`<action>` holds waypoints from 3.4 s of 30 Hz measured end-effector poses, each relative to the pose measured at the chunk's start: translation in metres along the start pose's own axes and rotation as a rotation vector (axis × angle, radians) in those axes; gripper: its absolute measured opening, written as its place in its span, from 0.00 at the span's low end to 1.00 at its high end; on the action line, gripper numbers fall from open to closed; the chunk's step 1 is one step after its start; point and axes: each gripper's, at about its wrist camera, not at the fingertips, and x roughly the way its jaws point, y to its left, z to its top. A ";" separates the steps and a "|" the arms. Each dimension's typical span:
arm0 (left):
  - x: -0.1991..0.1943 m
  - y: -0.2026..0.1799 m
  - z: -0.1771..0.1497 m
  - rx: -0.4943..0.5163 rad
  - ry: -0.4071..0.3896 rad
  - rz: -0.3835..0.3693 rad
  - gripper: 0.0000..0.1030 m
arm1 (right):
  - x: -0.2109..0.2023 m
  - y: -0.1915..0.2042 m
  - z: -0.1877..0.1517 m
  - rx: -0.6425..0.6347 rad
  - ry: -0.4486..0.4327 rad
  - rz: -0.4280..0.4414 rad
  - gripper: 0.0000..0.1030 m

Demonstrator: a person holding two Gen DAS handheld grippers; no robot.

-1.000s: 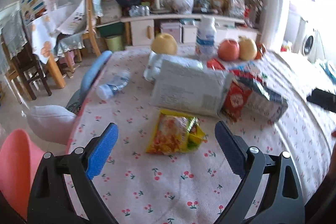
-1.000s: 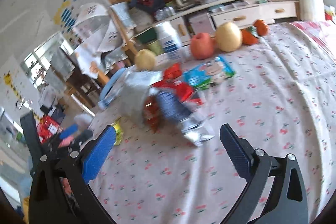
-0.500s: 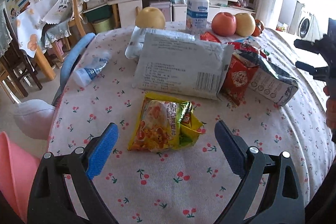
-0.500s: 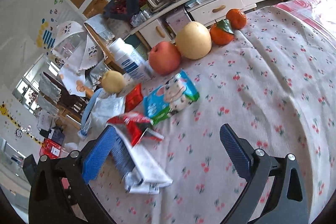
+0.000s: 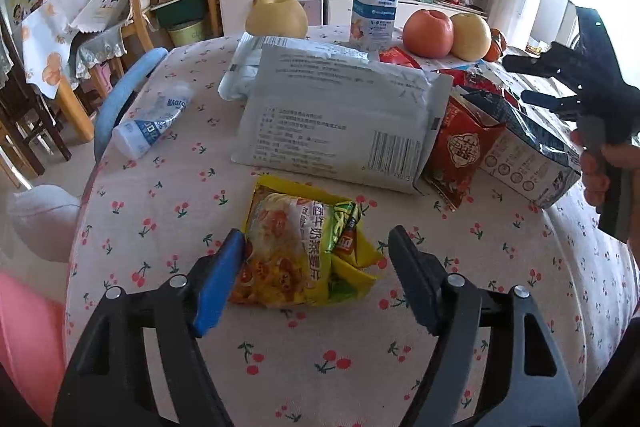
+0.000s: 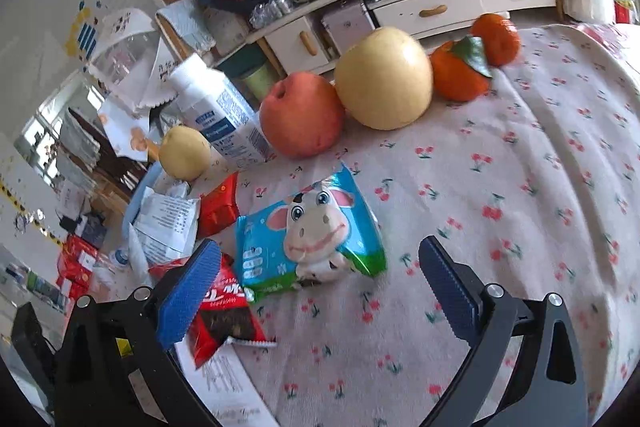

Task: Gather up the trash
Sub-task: 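Grasp the yellow noodle snack bag with the left gripper while the right gripper grasps the blue cow wipes pack, then lift the noodle bag with the left gripper while the right gripper lifts the cow wipes pack, then drop the noodle bag and cow wipes pack into the pink bucket with both grippers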

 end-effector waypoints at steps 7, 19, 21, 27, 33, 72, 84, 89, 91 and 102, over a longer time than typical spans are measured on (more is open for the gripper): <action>0.008 -0.001 0.001 0.001 0.022 0.013 0.73 | 0.023 0.026 0.004 -0.127 0.029 -0.075 0.95; 0.012 -0.005 0.003 -0.020 0.028 0.040 0.73 | 0.058 0.046 0.002 -0.265 0.116 -0.162 0.95; 0.013 -0.006 0.003 -0.024 0.026 0.047 0.71 | 0.061 0.049 -0.001 -0.299 0.117 -0.178 0.95; 0.013 -0.009 0.002 -0.035 0.016 0.068 0.64 | 0.060 0.051 -0.007 -0.314 0.103 -0.185 0.92; 0.011 -0.008 0.002 -0.052 0.002 0.075 0.58 | 0.052 0.058 -0.015 -0.348 0.087 -0.158 0.75; -0.026 0.016 -0.012 -0.169 -0.085 -0.083 0.49 | -0.073 0.103 -0.042 -0.273 -0.186 -0.127 0.67; -0.063 0.055 -0.016 -0.296 -0.174 -0.130 0.49 | -0.081 0.176 -0.086 -0.381 -0.159 -0.050 0.67; -0.085 0.081 -0.020 -0.364 -0.221 -0.103 0.49 | -0.075 0.215 -0.111 -0.438 -0.124 -0.005 0.67; -0.092 0.092 -0.022 -0.385 -0.230 -0.087 0.49 | -0.071 0.229 -0.119 -0.460 -0.113 0.007 0.67; -0.140 0.174 -0.045 -0.552 -0.300 0.059 0.49 | -0.040 0.337 -0.170 -0.593 -0.026 0.135 0.67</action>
